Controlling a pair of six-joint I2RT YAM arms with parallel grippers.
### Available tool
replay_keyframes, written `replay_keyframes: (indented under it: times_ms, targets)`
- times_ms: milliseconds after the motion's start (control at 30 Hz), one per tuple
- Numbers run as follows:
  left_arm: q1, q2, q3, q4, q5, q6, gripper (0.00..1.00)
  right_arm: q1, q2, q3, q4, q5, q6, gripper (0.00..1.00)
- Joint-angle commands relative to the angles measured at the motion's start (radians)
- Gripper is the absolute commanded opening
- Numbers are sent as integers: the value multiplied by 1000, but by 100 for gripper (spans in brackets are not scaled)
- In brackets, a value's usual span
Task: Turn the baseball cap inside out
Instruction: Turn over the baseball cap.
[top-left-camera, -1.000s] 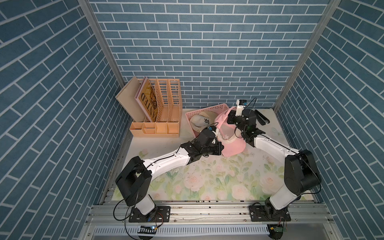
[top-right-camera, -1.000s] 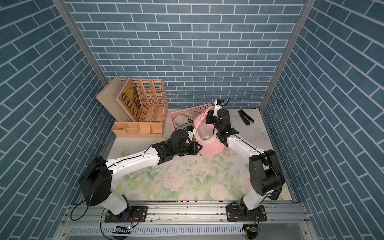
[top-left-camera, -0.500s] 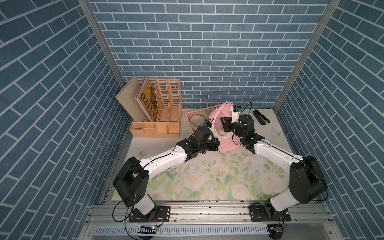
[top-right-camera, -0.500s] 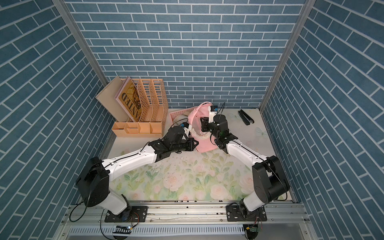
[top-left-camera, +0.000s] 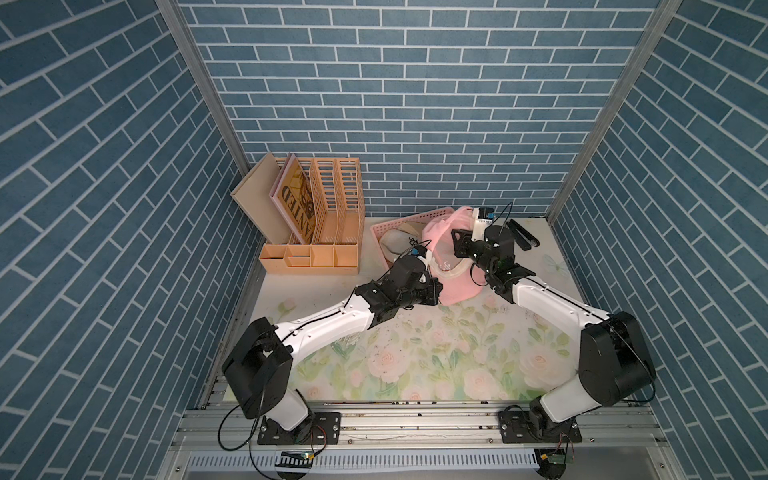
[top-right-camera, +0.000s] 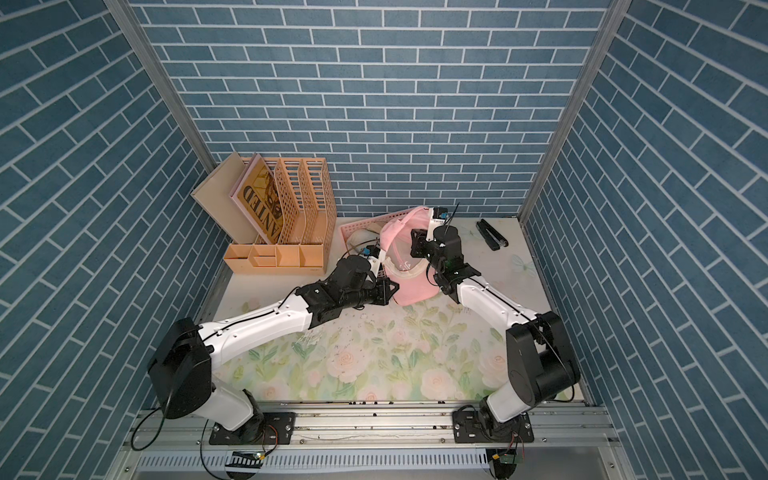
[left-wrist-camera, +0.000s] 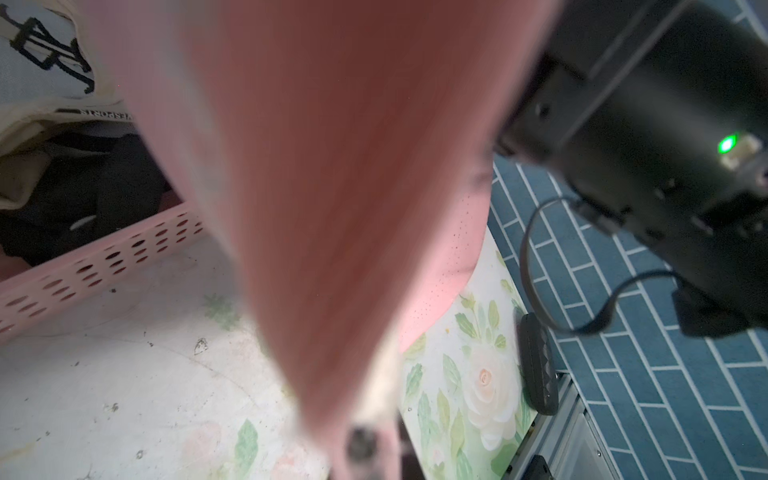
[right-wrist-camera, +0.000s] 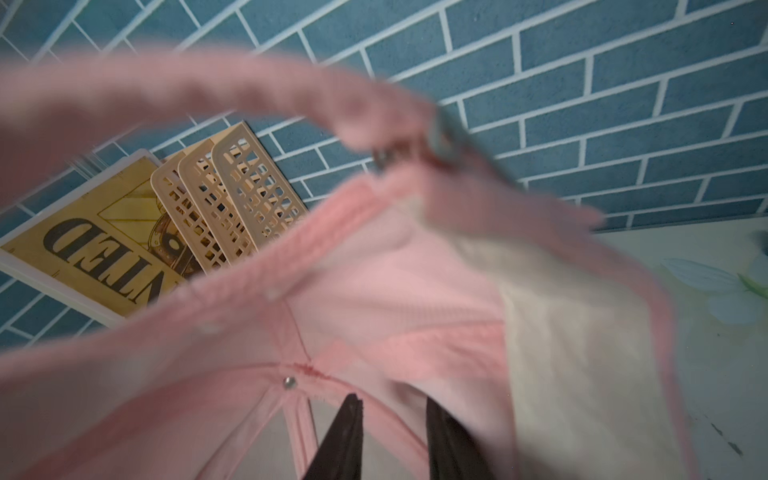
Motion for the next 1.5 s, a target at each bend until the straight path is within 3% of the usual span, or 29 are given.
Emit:
replay_keyframes:
  times_ms: [0, 233, 500, 700, 1000, 1267, 1467]
  targets:
    - [-21, -34, -10, 33, -21, 28, 0, -35, 45, 77, 39, 36, 14, 30]
    - [-29, -20, 2, 33, -86, 32, 0, -23, 52, 94, 30, -44, 36, 31]
    - [45, -14, 37, 50, -133, -3, 0, -15, -87, -42, -144, -178, -100, 46]
    - [47, -9, 61, 25, -194, 43, 0, -3, -132, -120, -152, -154, -85, 47]
    - [15, 48, 23, 79, -92, -10, 0, 31, -18, 12, 46, -298, 53, 51]
    - [44, 58, -23, 201, 16, -122, 0, 76, 112, 138, 44, -264, 137, 54]
    - [54, 28, -39, 188, 49, -117, 0, 59, 149, 278, -276, -96, -136, 58]
